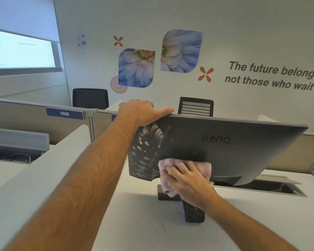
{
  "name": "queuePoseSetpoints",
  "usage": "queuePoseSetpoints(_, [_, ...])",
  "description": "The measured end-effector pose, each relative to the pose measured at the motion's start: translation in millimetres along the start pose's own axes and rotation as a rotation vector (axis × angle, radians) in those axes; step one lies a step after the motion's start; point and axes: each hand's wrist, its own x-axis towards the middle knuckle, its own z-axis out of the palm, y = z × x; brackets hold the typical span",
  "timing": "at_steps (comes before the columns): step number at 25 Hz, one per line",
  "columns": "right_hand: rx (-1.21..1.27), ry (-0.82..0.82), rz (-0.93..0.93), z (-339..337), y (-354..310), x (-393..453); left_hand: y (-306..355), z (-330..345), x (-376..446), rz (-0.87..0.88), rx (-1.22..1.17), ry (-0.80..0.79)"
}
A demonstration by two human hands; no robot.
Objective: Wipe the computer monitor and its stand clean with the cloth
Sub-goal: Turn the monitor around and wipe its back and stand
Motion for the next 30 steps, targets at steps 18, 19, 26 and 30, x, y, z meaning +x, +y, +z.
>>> queuePoseSetpoints(18, [0.157,0.423,0.588,-63,52,56,-36,1,12,-0.047,-0.354,-0.057])
queuePoseSetpoints(19, [0.139,0.376,0.531,-60,48,57,-40,2,12,-0.056,-0.365,-0.055])
queuePoseSetpoints(26, [0.136,0.362,0.410,-59,45,61,-35,2,10,-0.043,-0.359,-0.074])
queuePoseSetpoints(30, [0.082,0.336,0.415,-57,38,73,-33,1,7,-0.043,-0.362,-0.075])
